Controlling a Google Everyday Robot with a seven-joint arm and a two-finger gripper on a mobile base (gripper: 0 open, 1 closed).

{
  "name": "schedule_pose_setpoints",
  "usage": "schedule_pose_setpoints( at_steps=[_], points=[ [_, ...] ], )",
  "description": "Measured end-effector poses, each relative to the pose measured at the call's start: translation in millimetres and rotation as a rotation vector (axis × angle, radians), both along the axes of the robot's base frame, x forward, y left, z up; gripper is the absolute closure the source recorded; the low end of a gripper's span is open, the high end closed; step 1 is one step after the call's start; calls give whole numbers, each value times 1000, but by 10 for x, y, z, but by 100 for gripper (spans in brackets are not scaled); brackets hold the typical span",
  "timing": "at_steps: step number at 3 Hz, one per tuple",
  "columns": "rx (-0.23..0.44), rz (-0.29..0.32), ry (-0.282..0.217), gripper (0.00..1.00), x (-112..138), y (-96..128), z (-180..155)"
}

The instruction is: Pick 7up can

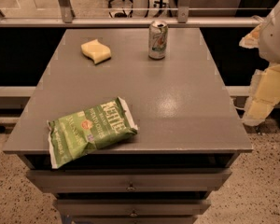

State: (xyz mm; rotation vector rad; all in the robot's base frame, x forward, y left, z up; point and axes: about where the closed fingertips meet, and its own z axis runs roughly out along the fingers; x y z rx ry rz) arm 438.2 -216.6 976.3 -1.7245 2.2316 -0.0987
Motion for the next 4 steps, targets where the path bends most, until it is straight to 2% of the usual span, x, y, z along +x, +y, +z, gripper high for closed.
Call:
schedule_pose_setpoints(
  at_steps=[1, 2, 3, 4],
  points=[
    [0, 0, 0, 0, 0, 0, 0],
    [64, -12, -9, 0, 193, -59, -56],
    [149, -47, -35, 0, 589, -151, -164],
    [331, -99, -110, 0, 1334, -176, -294]
  ],
)
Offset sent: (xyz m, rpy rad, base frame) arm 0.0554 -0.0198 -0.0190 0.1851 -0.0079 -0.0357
